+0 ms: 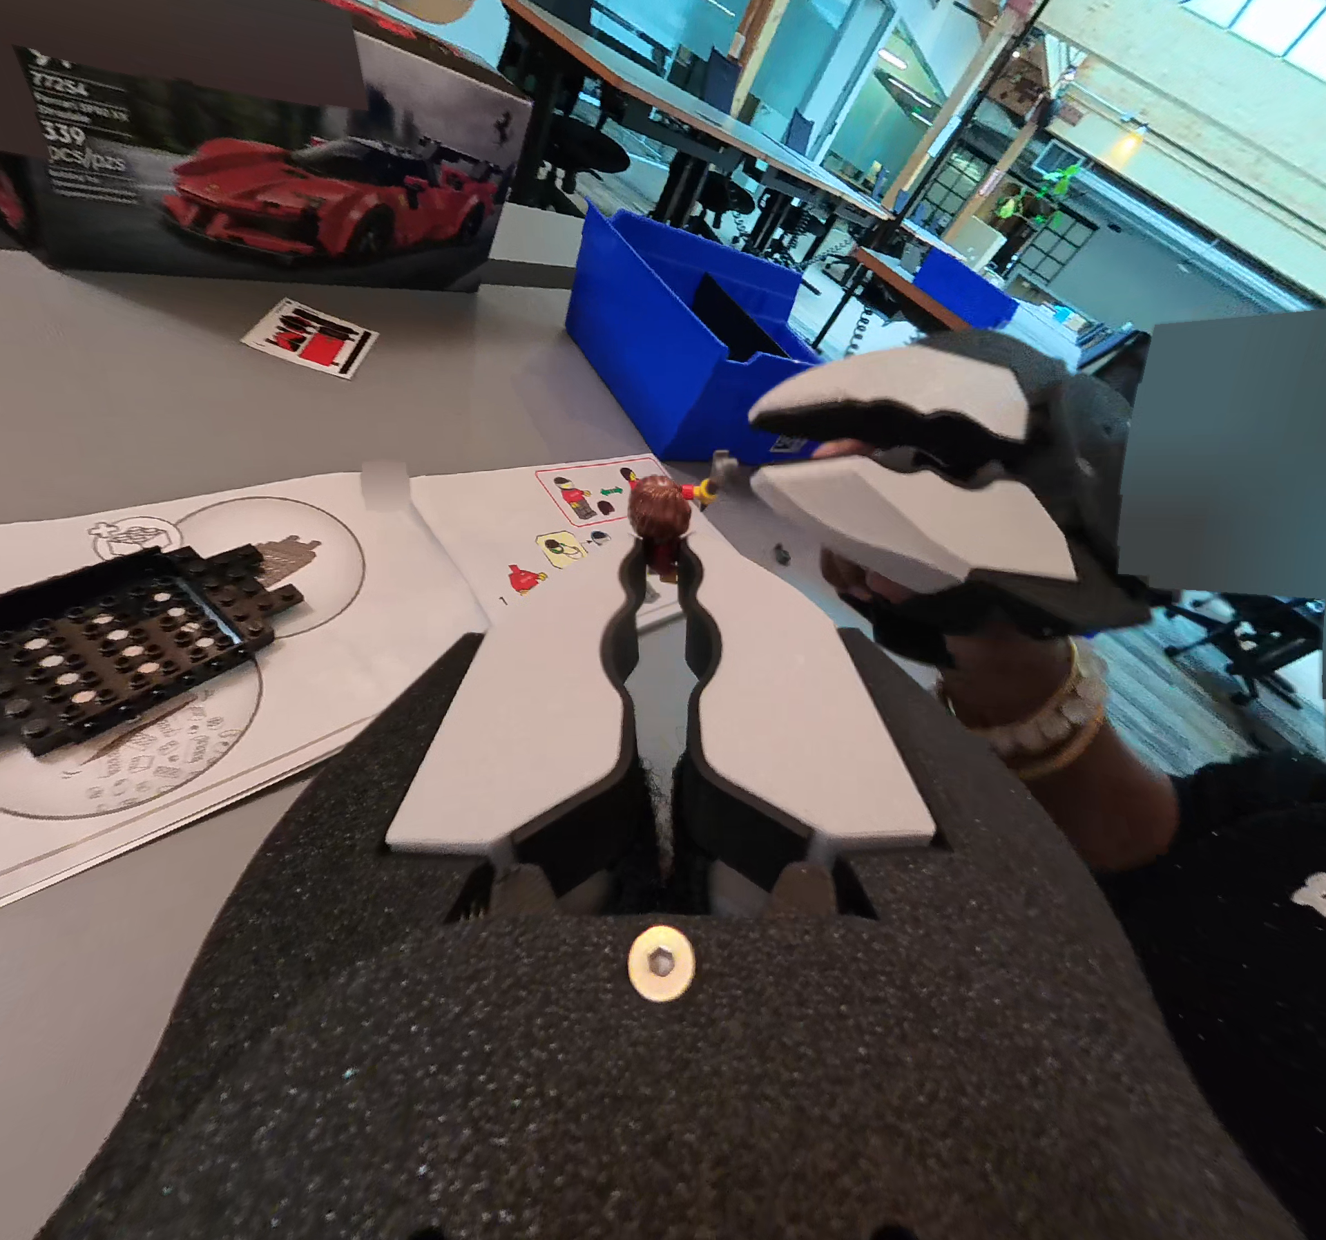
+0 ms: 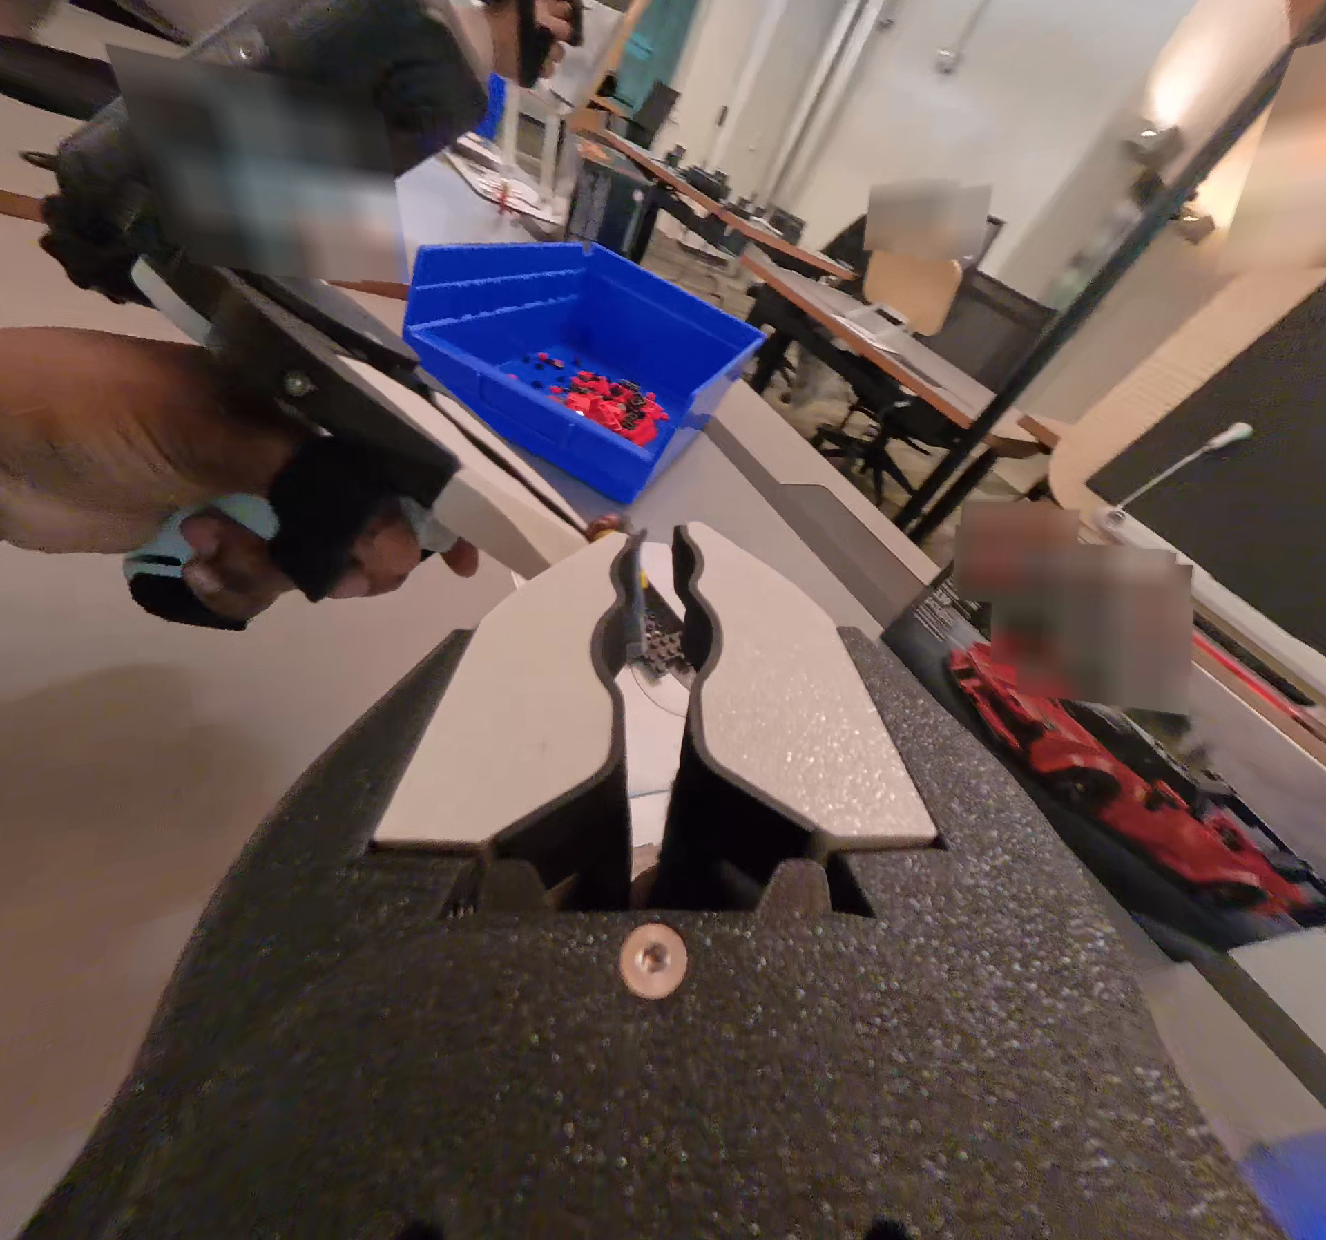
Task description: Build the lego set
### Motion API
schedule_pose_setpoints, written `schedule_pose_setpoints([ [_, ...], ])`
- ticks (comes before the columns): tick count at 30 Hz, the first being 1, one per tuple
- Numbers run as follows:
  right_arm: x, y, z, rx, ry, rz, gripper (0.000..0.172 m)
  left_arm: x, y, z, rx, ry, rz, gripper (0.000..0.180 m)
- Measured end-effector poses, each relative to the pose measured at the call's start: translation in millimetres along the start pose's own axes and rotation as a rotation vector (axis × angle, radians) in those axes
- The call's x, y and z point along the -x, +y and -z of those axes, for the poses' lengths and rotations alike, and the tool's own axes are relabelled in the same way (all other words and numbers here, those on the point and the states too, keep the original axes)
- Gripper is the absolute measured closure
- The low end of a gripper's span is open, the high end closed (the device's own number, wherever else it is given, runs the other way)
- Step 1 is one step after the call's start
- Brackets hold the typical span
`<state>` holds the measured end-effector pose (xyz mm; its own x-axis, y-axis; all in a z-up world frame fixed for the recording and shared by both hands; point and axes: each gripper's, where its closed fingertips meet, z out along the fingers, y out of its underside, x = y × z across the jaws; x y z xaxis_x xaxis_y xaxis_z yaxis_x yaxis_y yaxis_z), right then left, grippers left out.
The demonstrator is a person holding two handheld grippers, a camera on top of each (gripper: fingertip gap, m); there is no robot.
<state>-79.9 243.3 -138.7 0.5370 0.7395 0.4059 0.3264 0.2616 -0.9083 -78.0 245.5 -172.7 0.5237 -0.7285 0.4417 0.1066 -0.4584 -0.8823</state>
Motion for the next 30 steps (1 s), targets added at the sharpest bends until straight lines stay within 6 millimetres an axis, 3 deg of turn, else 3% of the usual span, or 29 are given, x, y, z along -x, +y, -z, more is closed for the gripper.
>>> schedule_pose_setpoints([
  [5, 5, 3, -5, 0.051, 0.171, 0.03, 0.162, 2, -3, 1, -0.018, -0.046, -0.03, 0.173],
  [11, 4, -1, -10, 0.071, 0.242, 0.084, 0.166, 4, -6, 3, -0.017, -0.11, -0.096, 0.173],
  [24, -2, 2, -10, 0.076, 0.262, 0.043, 0.167, 5, -8, 3, 0.0, -0.215, -0.243, 0.173],
  [30, 0, -4, -4, 0.005, 0.153, 0.036, 0.169, -1, -12, 7, -0.013, -0.154, -0.217, 0.173],
])
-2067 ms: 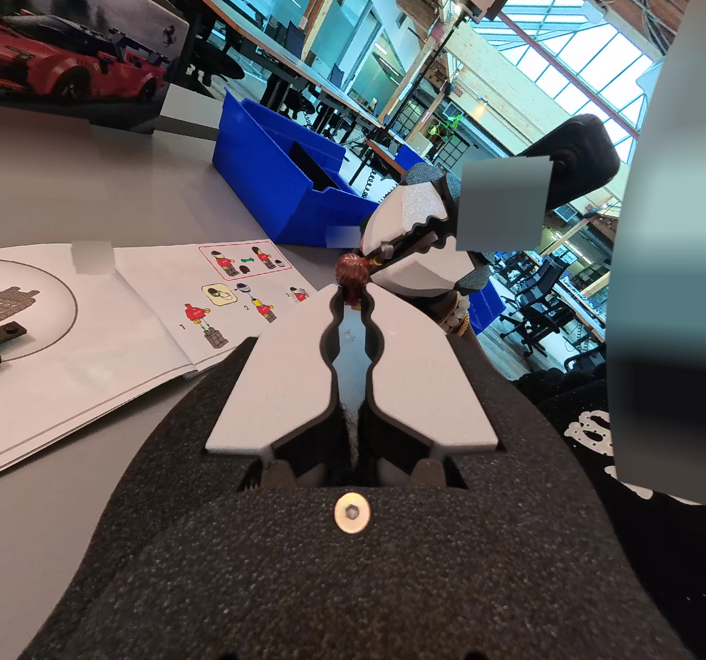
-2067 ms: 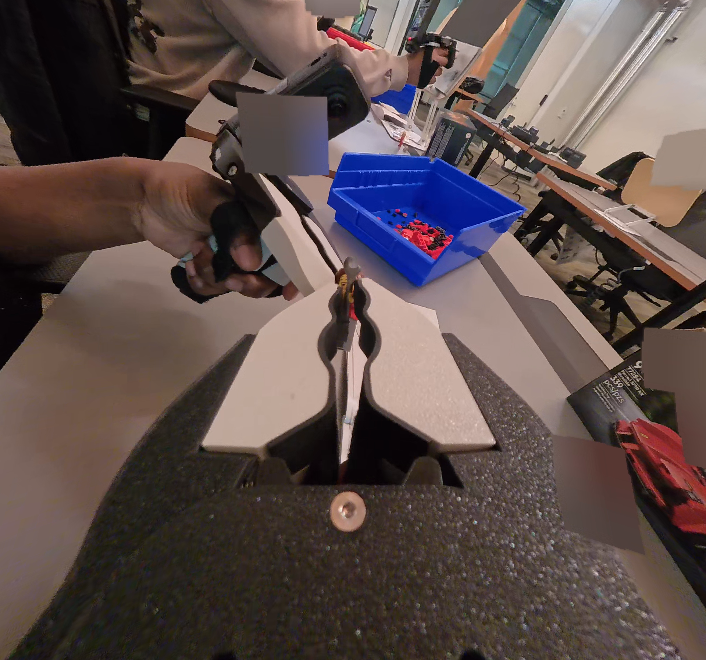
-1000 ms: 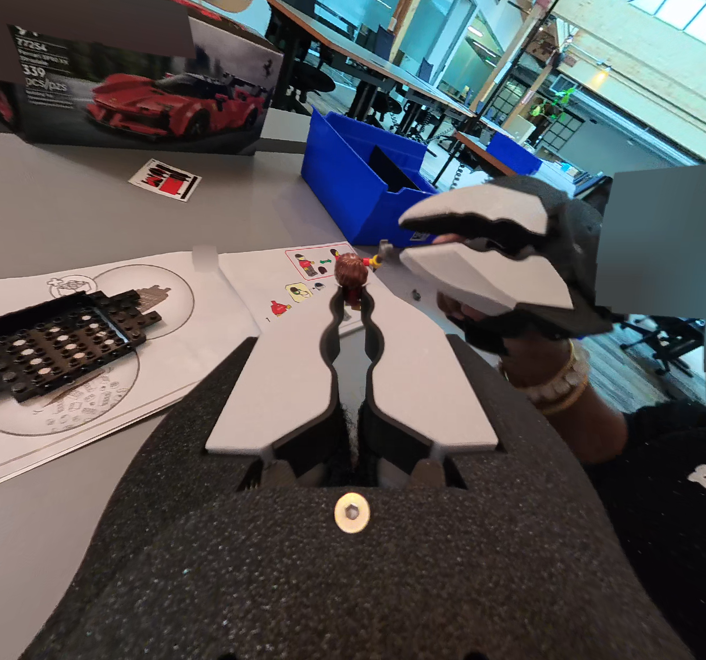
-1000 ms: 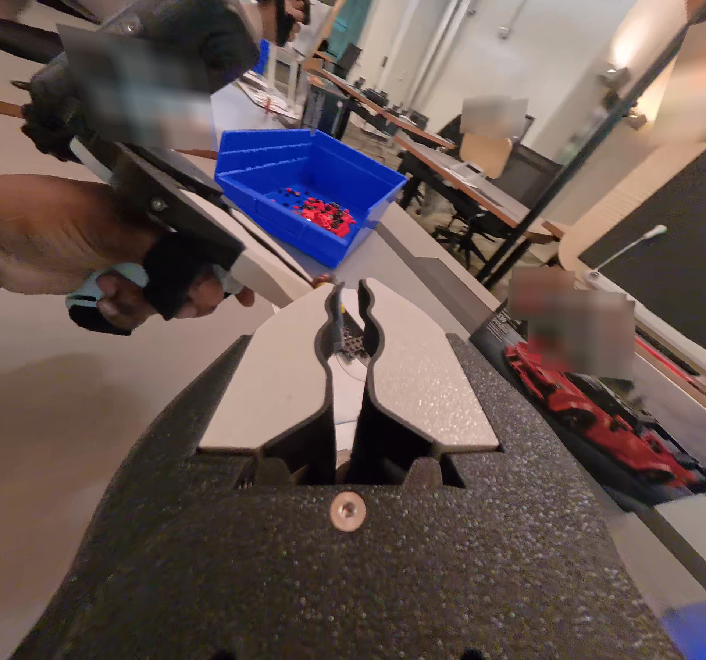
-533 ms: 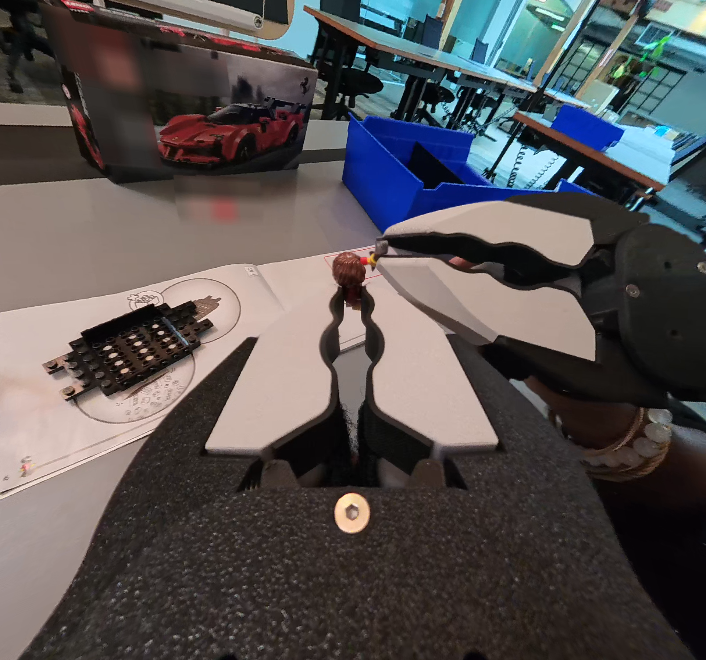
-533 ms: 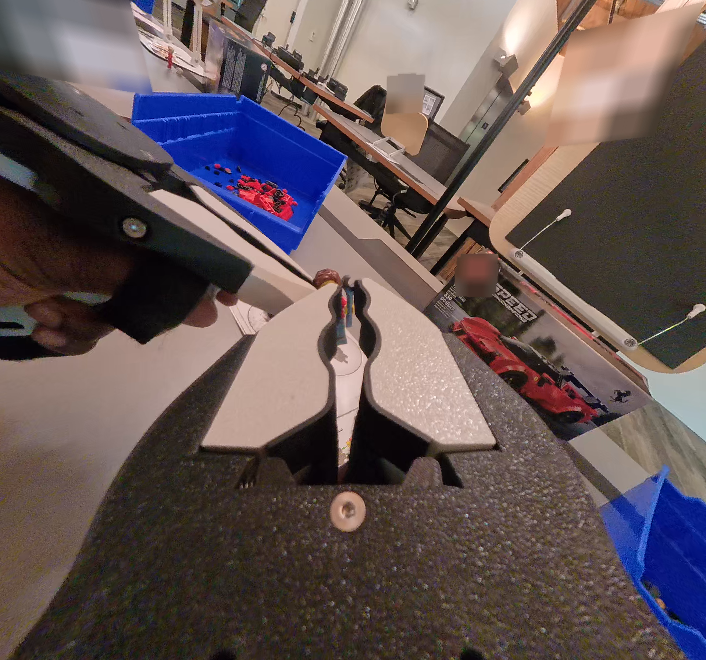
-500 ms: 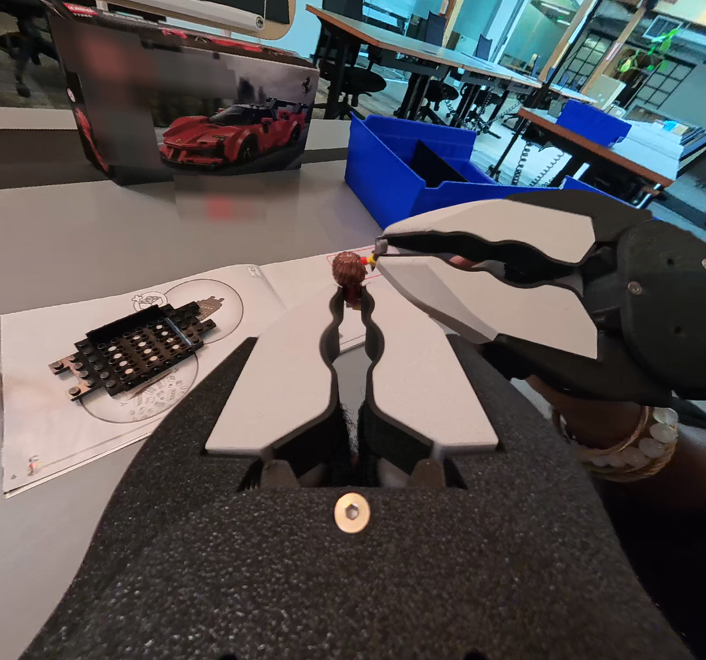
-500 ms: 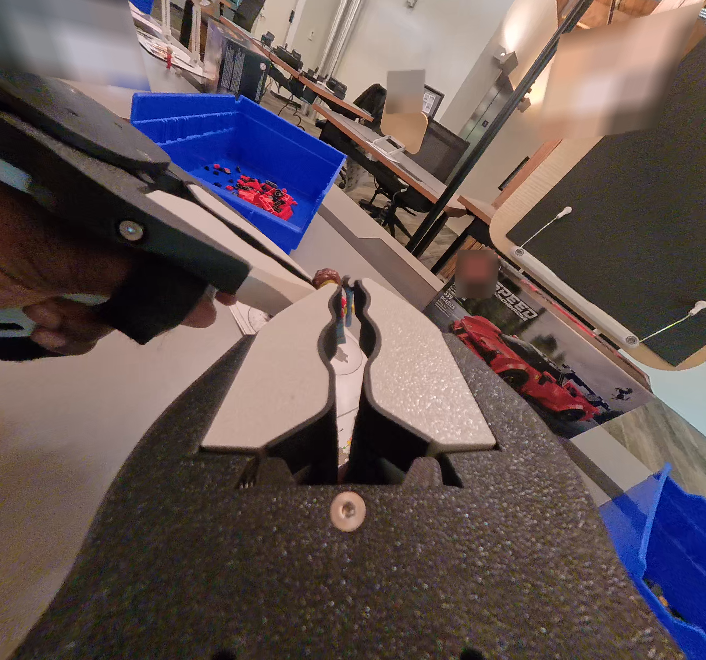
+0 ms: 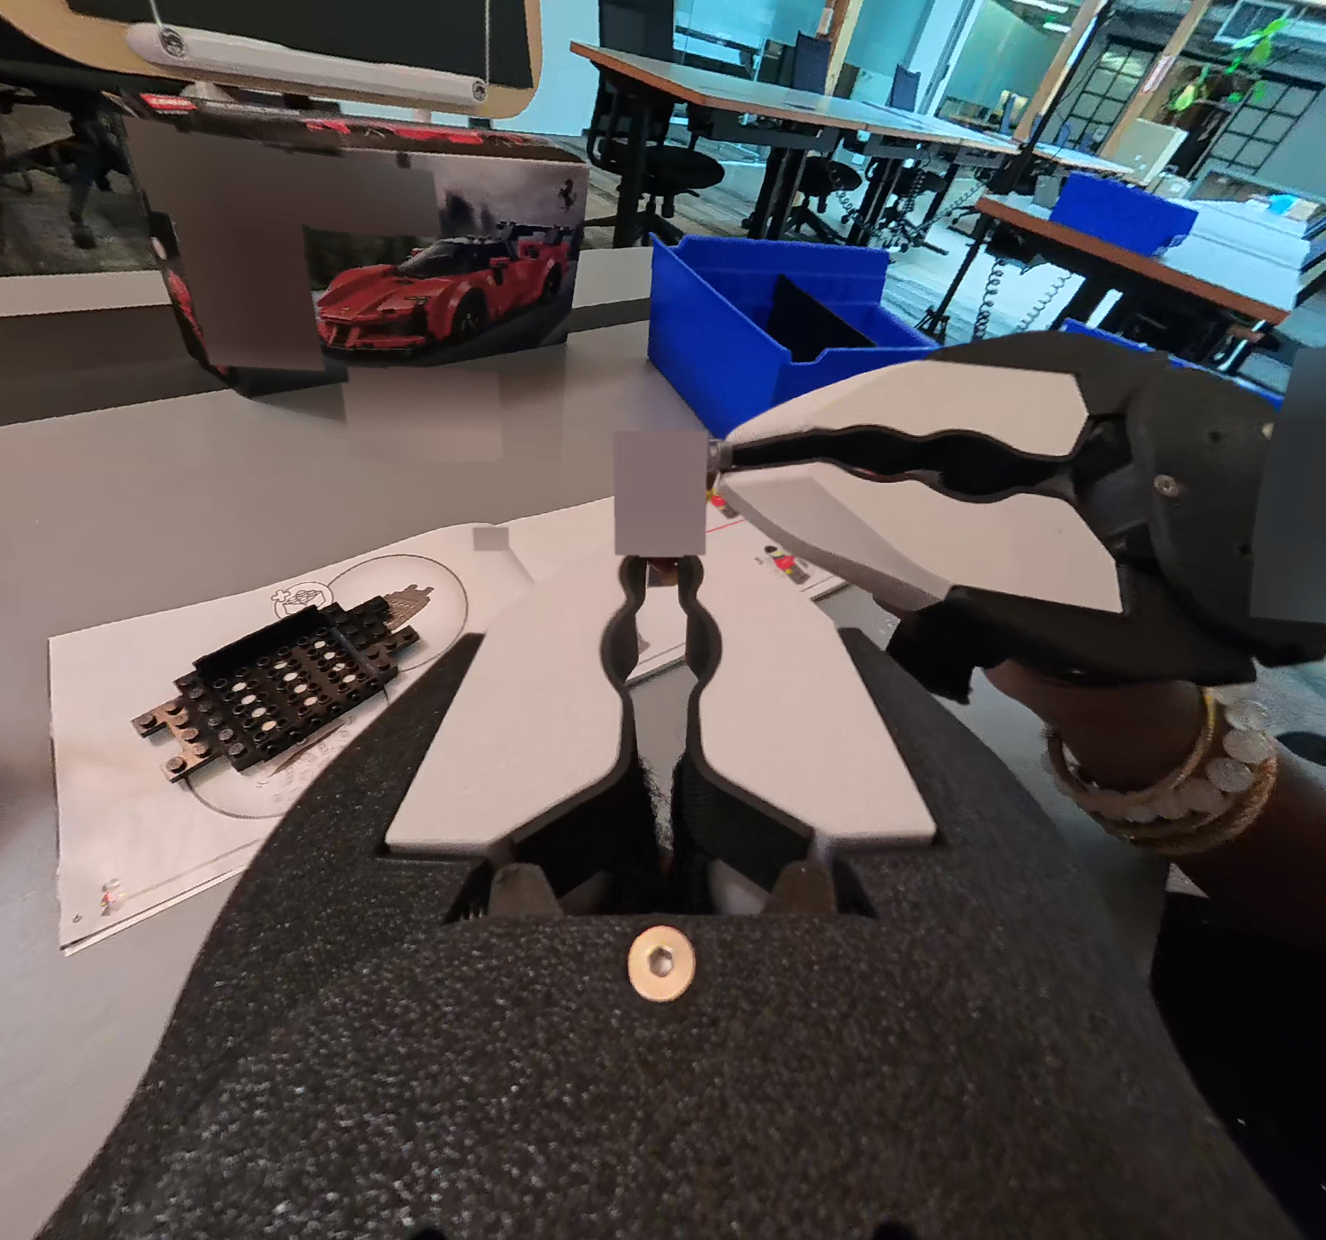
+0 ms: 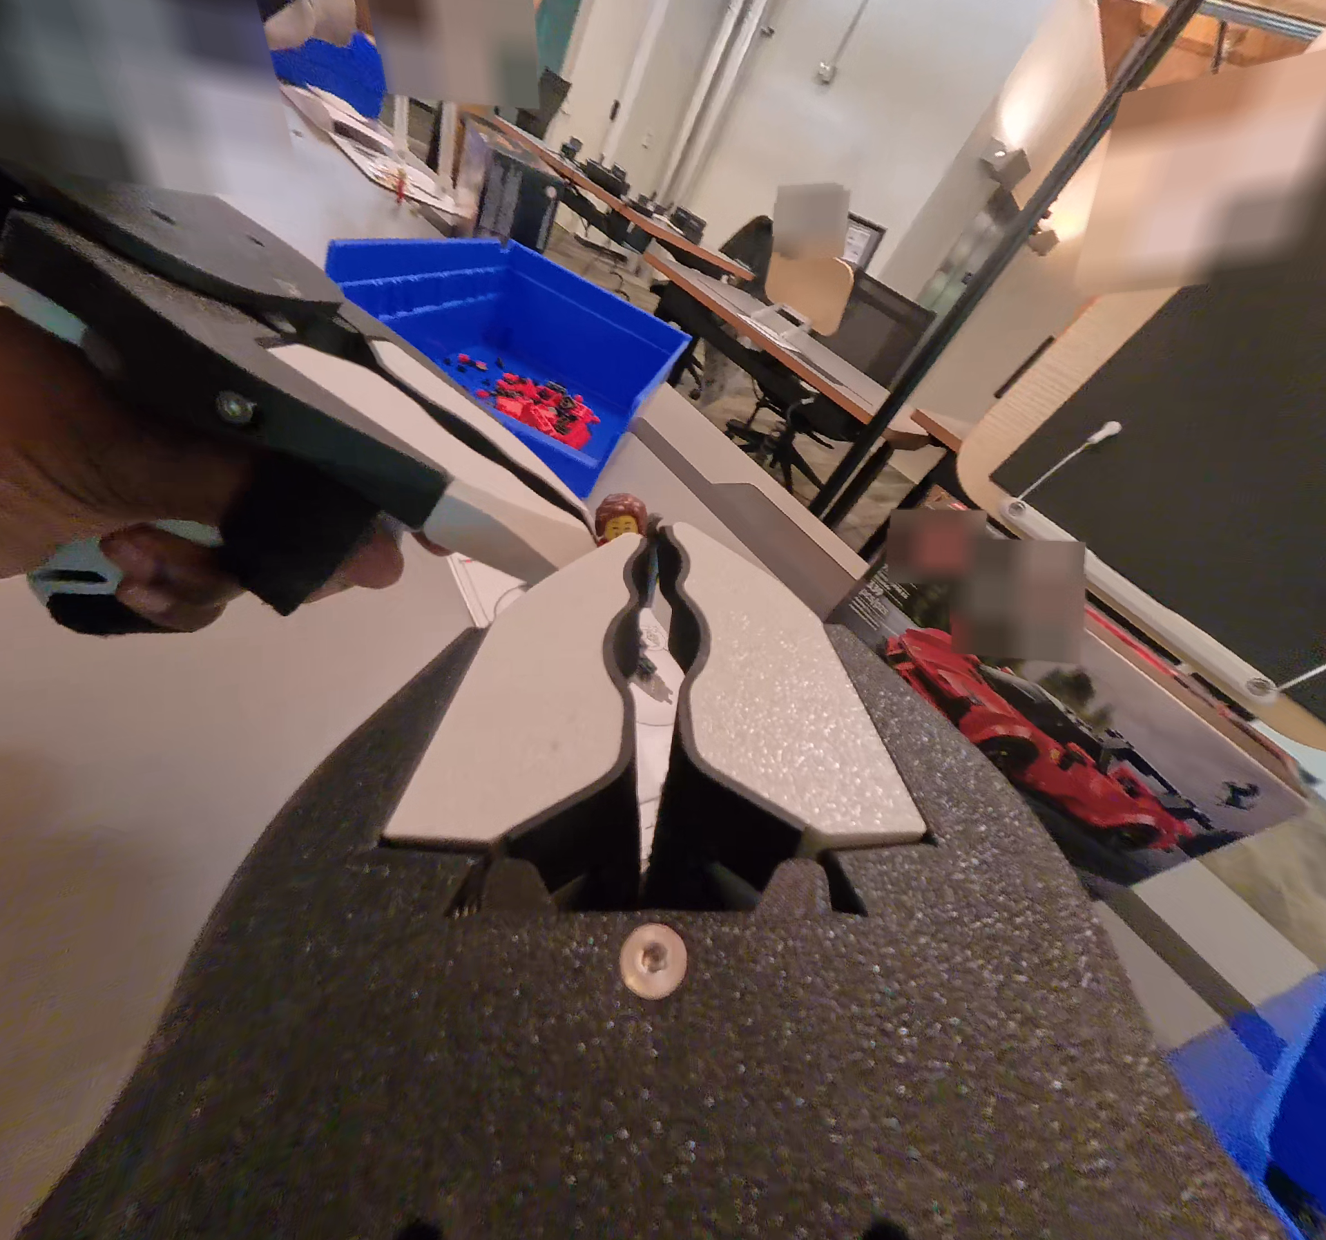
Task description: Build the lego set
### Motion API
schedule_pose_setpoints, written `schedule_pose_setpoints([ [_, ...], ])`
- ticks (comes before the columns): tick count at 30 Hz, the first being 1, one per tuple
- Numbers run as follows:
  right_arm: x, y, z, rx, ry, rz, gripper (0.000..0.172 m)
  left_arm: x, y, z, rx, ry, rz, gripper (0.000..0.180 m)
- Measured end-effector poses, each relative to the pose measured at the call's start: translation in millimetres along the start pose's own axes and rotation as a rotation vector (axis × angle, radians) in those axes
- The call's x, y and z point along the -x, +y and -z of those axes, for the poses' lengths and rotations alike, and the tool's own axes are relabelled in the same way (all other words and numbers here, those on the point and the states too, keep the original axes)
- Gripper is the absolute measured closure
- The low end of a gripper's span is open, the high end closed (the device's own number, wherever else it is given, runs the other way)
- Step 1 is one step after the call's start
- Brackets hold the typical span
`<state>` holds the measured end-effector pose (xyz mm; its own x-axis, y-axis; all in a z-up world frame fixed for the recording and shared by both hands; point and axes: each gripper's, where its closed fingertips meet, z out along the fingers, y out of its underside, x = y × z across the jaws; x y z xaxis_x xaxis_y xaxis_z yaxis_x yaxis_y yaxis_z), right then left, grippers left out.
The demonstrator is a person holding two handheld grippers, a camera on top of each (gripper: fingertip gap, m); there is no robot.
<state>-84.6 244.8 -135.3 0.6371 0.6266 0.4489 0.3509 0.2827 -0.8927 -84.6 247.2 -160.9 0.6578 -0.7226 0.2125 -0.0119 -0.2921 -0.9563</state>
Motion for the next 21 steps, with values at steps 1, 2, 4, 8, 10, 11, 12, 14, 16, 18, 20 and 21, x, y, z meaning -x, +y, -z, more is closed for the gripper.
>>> schedule_pose_setpoints([
  [1, -1, -1, 1, -0.011, -0.011, -0.023, 0.169, -1, -2, 0, -0.011, 0.006, 0.008, 0.173],
  [2, -2, -3, 1, -0.024, -0.014, -0.055, 0.169, -2, -3, -1, -0.025, 0.008, 0.016, 0.173],
  [4, -6, -6, 2, -0.045, 0.024, -0.11, 0.16, -3, -6, -3, -0.051, -0.005, 0.016, 0.173],
  [8, -8, -4, 0, -0.018, 0.11, -0.073, 0.162, -3, -10, -5, -0.105, -0.081, -0.033, 0.173],
  [10, -11, -6, 1, -0.019, 0.143, -0.055, 0.165, -4, -13, -5, -0.119, -0.109, -0.068, 0.173],
  [11, -11, -7, 2, -0.024, 0.145, -0.058, 0.165, -4, -14, -5, -0.125, -0.123, -0.087, 0.173],
  [12, -12, -8, 2, -0.024, 0.147, -0.061, 0.165, -4, -15, -5, -0.126, -0.139, -0.11, 0.173],
  [14, -12, -8, 2, -0.02, 0.143, -0.051, 0.165, -4, -16, -5, -0.12, -0.163, -0.15, 0.173],
  [16, -11, -9, 4, -0.031, 0.119, -0.034, 0.166, -5, -17, -4, -0.115, -0.147, -0.15, 0.173],
  [18, -9, -11, 4, -0.04, 0.054, -0.046, 0.166, -6, -17, -3, -0.102, -0.116, -0.143, 0.173],
  [20, -7, -13, 6, -0.052, -0.028, -0.066, 0.167, -8, -18, -1, -0.088, -0.086, -0.138, 0.173],
  [21, -7, -13, 7, -0.054, -0.068, -0.072, 0.167, -10, -17, 0, -0.077, -0.067, -0.136, 0.173],
])
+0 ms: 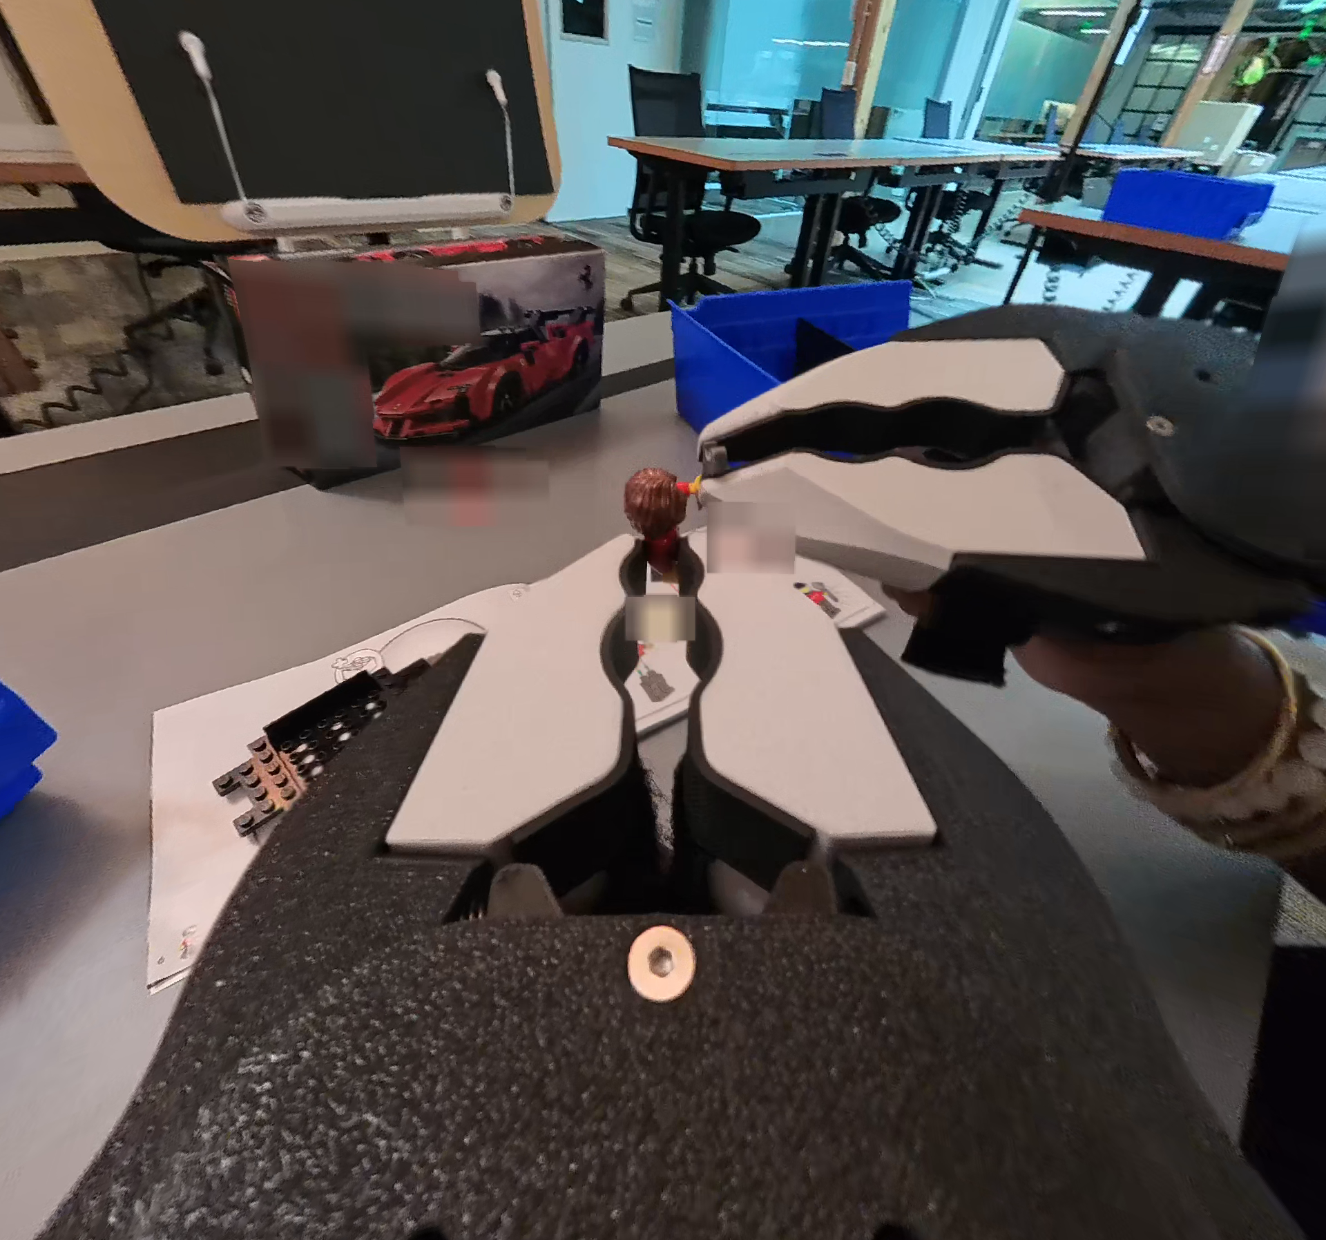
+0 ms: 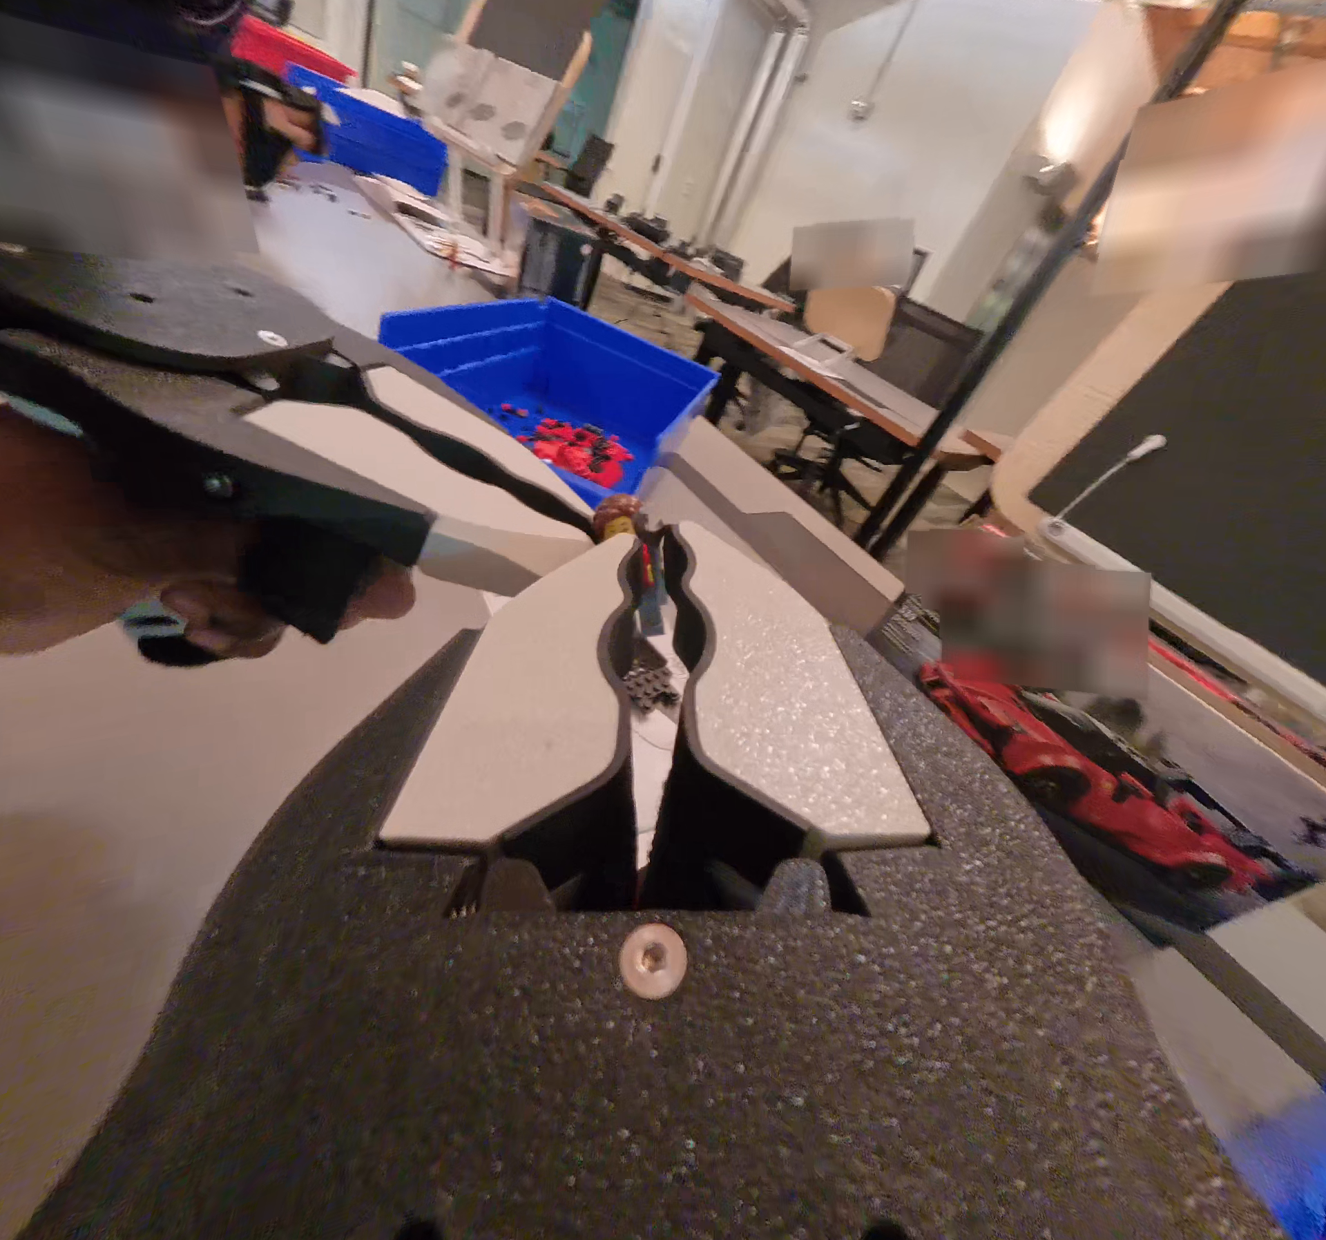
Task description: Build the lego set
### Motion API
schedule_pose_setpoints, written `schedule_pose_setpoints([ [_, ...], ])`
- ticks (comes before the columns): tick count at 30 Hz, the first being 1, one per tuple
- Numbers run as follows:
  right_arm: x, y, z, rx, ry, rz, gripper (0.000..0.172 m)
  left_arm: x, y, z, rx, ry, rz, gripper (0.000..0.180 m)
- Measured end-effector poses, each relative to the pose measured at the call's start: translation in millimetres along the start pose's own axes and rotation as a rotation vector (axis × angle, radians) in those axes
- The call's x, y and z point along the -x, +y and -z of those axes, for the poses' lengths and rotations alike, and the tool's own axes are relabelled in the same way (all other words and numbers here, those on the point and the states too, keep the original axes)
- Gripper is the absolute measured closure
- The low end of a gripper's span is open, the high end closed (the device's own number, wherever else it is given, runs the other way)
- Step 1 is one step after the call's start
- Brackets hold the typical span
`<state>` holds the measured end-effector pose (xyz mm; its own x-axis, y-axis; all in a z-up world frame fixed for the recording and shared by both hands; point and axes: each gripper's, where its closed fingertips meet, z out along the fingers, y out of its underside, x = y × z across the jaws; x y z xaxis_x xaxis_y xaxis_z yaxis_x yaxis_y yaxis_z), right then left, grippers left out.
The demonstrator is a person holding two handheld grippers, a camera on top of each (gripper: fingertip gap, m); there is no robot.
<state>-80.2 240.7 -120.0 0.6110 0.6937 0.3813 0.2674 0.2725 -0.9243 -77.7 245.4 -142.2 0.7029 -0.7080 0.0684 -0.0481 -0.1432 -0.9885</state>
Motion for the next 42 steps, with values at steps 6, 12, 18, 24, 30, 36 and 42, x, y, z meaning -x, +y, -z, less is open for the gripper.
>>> schedule_pose_setpoints([
  [6, 0, -5, 2, -0.006, -0.125, -0.042, 0.167, -2, -5, 2, -0.005, 0.001, -0.005, 0.173],
  [12, -3, -7, -2, -0.012, 0.087, -0.102, 0.155, 9, -13, 4, -0.082, -0.131, -0.028, 0.173],
  [18, -6, -20, -2, -0.101, 0.168, -0.196, 0.158, 20, -22, 10, -0.15, -0.319, -0.201, 0.174],
  [24, 0, -25, -11, -0.107, 0.13, -0.261, 0.163, 19, -32, 17, -0.218, -0.471, -0.406, 0.174],
  [30, 1, -24, -11, -0.091, 0.116, -0.239, 0.164, 21, -33, 20, -0.206, -0.536, -0.519, 0.174],
  [36, -1, -21, -5, -0.054, 0.057, -0.117, 0.164, 17, -33, 17, -0.145, -0.501, -0.559, 0.173],
  [42, 1, -19, -1, -0.009, -0.057, 0.054, 0.165, 12, -29, 14, -0.086, -0.385, -0.485, 0.173],
])
